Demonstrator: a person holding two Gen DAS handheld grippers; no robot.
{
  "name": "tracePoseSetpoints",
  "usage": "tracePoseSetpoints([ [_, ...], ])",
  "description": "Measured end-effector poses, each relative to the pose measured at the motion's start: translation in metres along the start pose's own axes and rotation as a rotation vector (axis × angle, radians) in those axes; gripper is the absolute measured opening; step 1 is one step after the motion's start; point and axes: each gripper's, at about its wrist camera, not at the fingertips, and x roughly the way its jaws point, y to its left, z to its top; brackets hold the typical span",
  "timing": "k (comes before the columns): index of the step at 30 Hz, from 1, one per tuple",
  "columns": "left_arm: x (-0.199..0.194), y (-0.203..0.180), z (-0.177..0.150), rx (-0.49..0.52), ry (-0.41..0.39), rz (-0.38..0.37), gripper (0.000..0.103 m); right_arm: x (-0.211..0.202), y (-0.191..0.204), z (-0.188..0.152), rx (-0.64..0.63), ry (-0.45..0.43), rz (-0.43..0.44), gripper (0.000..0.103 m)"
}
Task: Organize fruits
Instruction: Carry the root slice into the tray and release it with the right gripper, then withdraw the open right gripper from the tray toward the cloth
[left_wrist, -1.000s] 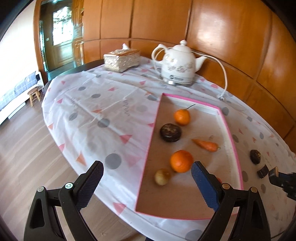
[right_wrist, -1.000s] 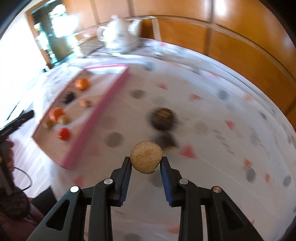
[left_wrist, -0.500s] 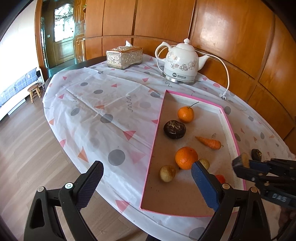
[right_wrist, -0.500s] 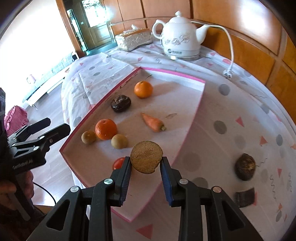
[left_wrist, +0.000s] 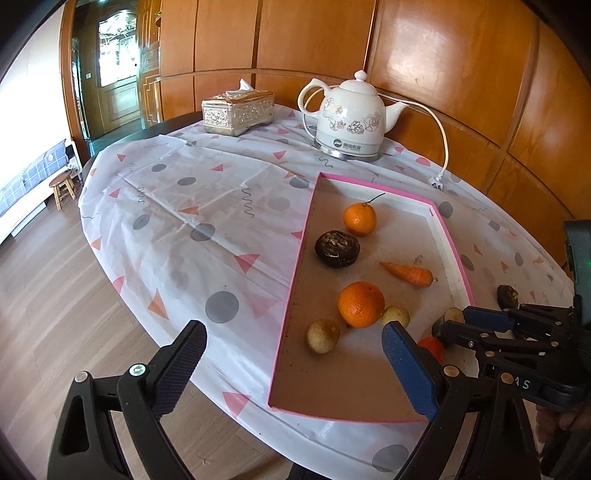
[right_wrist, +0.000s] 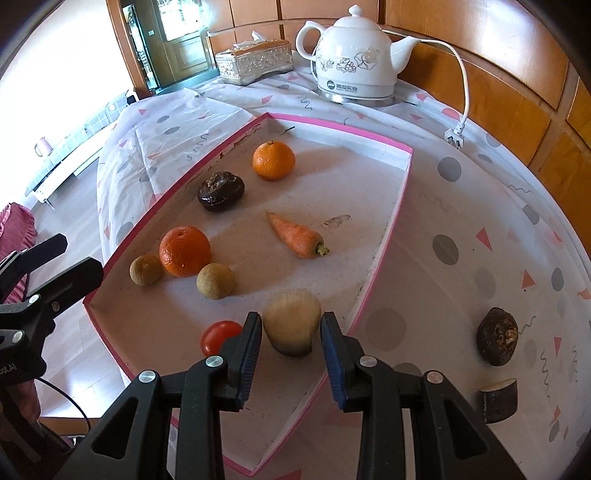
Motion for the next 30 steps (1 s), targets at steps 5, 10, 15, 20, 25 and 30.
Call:
tracePoseSetpoints([
  [5,-0.001,-0.002,-0.001,0.005,0.000,-0.001,0.096,-0.006,-0.001,-0.002,0.014,-0.017,0.004,0.036],
  [10,-0.002,-0.004,-0.001,0.008,-0.001,-0.005,0.096,-0.017,-0.002,-0.007,0.025,-0.037,0.007,0.036],
  [15,-0.003,-0.006,-0.002,0.010,0.003,-0.015,0.096,-0.028,-0.005,-0.014,0.032,-0.054,-0.006,0.037],
  [20,-0.005,-0.009,-0.003,0.017,0.004,-0.018,0.096,-0.040,-0.011,-0.023,0.040,-0.065,-0.025,0.037],
  [25,-0.006,-0.013,-0.004,0.027,0.004,-0.025,0.096,-0.051,-0.021,-0.031,0.047,-0.073,-0.048,0.037],
  [30,-0.009,-0.017,-0.005,0.040,0.003,-0.032,0.096,-0.061,-0.032,-0.038,0.053,-0.079,-0.074,0.038],
])
